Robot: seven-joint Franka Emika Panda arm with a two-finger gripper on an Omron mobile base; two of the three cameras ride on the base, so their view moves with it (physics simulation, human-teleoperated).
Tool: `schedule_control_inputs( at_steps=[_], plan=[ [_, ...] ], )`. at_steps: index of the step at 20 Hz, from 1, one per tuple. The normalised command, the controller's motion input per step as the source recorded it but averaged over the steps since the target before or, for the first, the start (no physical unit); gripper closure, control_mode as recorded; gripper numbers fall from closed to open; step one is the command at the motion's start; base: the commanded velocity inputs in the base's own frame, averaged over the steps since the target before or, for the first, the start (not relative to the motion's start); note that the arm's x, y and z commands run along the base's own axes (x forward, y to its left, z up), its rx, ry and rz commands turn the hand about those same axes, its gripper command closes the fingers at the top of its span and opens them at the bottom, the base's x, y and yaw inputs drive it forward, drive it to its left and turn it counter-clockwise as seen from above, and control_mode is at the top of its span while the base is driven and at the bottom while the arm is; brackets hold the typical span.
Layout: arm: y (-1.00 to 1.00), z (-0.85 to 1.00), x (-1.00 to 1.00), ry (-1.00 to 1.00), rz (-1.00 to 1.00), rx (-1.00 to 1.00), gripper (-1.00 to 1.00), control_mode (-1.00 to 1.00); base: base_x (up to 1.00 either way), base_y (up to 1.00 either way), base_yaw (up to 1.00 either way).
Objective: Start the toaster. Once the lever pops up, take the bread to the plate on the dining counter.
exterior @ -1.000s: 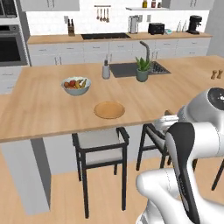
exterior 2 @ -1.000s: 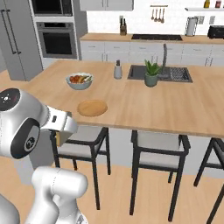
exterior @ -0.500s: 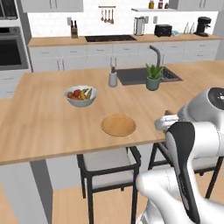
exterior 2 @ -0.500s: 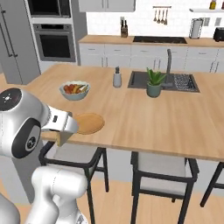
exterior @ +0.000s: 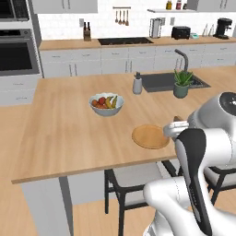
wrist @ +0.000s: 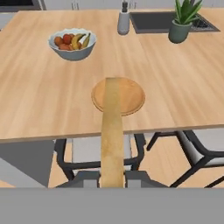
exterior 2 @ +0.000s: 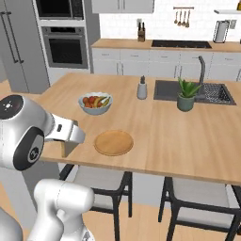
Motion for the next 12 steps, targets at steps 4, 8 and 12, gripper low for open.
schedule_control_inputs(
  at_steps=[4,8,12],
  plan=[
    [0.0,0.0,0.0,0.0,0.0,0.0,1.0,1.0,0.39,0.39,0.0],
    [0.0,0.0,0.0,0.0,0.0,0.0,1.0,1.0,0.32,0.09,0.0],
    [0.0,0.0,0.0,0.0,0.0,0.0,1.0,1.0,0.26,0.0,0.0]
  ],
)
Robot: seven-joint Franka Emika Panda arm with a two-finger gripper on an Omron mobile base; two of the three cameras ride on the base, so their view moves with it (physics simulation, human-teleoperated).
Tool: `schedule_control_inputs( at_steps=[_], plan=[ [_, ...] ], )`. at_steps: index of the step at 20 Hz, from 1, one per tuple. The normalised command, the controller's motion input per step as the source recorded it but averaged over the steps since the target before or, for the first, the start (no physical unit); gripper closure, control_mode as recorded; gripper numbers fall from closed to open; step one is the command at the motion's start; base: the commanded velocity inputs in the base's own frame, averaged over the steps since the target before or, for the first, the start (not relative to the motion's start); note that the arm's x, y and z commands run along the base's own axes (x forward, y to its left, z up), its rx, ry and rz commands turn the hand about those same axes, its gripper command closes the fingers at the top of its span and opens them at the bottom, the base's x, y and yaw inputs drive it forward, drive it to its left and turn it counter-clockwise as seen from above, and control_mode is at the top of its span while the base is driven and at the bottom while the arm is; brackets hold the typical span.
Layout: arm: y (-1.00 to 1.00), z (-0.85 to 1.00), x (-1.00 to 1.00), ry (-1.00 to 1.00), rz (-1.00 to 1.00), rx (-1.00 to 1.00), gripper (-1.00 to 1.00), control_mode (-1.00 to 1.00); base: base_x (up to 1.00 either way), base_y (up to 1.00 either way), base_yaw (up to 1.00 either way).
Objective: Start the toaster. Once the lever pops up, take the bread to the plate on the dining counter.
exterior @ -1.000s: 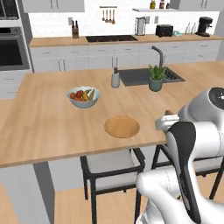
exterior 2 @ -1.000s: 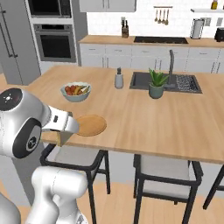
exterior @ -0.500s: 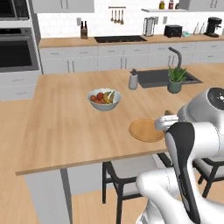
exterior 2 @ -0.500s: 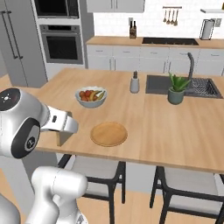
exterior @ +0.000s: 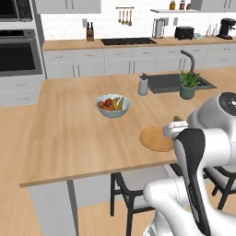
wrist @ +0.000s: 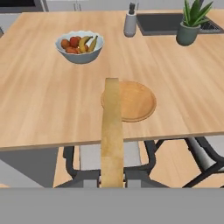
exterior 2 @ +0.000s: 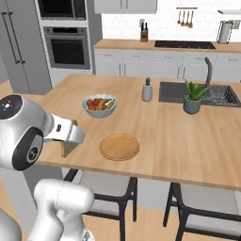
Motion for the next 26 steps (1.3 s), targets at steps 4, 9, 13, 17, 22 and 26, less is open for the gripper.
schedule_control_inputs(
  at_steps=[4,9,13,17,22,26],
  plan=[
    [0.0,0.0,0.0,0.0,0.0,0.0,1.0,1.0,0.32,0.0,0.0],
    [-0.06,-0.01,0.22,0.02,0.0,0.06,1.0,-1.0,0.27,0.0,0.0],
    [-0.4,-0.22,0.85,0.14,0.05,0.32,1.0,-1.0,0.0,0.0,0.0],
    [-0.44,-0.31,0.85,0.17,0.05,0.36,1.0,-1.0,0.0,0.0,0.0],
    [-0.16,-0.5,0.66,0.15,0.03,0.2,1.0,-1.0,0.0,0.0,0.0],
    [0.0,-0.48,0.42,0.06,0.0,0.03,1.0,-1.0,0.0,0.0,0.0]
  ],
)
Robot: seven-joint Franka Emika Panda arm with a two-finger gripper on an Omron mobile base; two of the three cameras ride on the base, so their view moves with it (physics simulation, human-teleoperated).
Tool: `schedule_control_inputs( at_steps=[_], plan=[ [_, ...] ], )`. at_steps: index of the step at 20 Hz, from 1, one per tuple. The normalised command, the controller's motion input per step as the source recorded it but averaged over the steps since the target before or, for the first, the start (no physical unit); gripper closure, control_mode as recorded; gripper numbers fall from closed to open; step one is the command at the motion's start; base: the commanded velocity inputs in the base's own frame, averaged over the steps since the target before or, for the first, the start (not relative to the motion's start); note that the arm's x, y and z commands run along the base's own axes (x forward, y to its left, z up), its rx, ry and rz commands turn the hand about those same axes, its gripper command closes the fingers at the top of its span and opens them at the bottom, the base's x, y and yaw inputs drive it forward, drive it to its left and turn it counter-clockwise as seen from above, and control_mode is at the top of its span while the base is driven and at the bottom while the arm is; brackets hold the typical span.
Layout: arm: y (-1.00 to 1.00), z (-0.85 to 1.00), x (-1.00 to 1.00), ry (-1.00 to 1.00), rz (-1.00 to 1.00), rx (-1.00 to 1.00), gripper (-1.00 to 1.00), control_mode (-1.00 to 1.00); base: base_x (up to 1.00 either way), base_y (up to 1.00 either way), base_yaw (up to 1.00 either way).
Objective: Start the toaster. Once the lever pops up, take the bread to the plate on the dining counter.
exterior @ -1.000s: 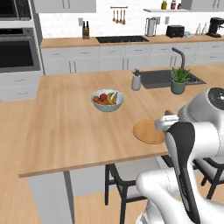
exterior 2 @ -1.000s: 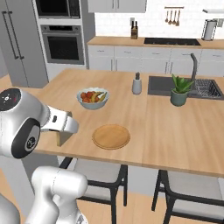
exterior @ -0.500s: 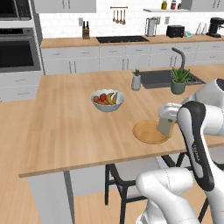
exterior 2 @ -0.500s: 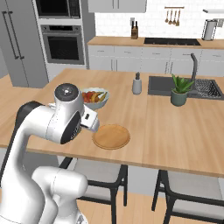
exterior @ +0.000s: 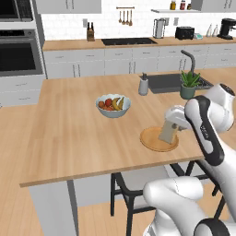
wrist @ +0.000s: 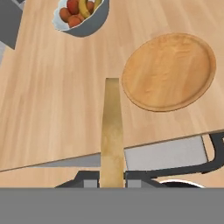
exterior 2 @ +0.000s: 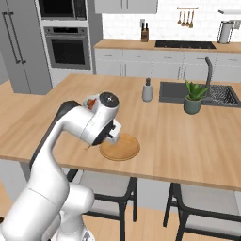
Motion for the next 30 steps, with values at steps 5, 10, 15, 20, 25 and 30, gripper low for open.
schedule_control_inputs(
  at_steps=[5,10,15,20,25,30],
  plan=[
    [-0.05,-0.32,0.39,0.01,0.0,0.04,1.0,-1.0,0.0,0.0,0.0],
    [-0.07,-0.12,0.16,-0.01,0.0,0.02,1.0,-1.0,0.0,0.0,0.0],
    [0.0,-0.3,0.27,0.0,0.0,0.0,1.0,-1.0,0.0,0.0,0.0],
    [0.0,-0.26,0.33,0.0,0.0,0.0,1.0,-1.0,0.0,0.0,0.0],
    [0.0,-0.09,0.32,-0.01,0.0,0.01,1.0,-1.0,0.0,0.0,0.0],
    [0.0,-0.13,0.3,0.0,0.0,0.0,1.0,-1.0,0.0,0.0,0.0]
  ],
)
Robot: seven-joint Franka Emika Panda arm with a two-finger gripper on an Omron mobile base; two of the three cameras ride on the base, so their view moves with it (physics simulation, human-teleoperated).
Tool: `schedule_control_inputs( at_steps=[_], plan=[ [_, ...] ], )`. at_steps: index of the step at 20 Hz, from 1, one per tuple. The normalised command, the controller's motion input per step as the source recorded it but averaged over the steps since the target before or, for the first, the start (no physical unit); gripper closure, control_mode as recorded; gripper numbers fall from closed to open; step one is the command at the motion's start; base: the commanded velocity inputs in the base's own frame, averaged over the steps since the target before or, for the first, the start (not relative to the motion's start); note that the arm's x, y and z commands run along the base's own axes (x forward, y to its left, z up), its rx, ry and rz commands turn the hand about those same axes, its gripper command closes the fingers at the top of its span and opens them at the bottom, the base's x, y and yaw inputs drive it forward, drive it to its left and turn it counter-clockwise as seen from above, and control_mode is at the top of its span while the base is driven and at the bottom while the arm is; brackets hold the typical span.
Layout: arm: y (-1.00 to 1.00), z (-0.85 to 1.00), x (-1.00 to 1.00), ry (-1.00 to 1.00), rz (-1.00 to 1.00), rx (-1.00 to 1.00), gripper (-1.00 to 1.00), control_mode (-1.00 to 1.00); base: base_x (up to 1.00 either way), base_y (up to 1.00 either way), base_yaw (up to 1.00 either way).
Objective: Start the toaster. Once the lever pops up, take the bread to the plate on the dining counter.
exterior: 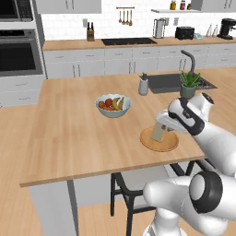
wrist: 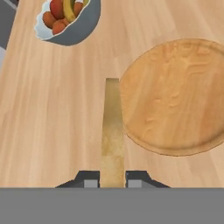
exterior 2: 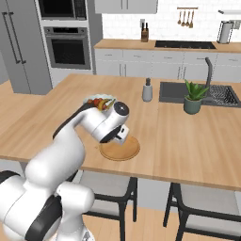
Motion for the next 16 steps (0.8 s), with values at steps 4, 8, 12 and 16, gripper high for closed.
schedule_control_inputs(
  at_steps=[4,8,12,16],
  plan=[
    [0.0,-0.3,0.28,0.0,0.0,0.0,1.0,-1.0,0.0,0.0,0.0],
    [0.0,-0.32,0.17,0.0,0.0,0.0,1.0,-1.0,0.0,0.0,0.0],
    [0.0,-0.27,0.15,0.0,0.0,0.0,1.0,-1.0,0.0,0.0,0.0],
    [-0.01,-0.19,0.21,0.0,0.0,0.0,1.0,-1.0,0.0,0.0,0.0]
  ],
)
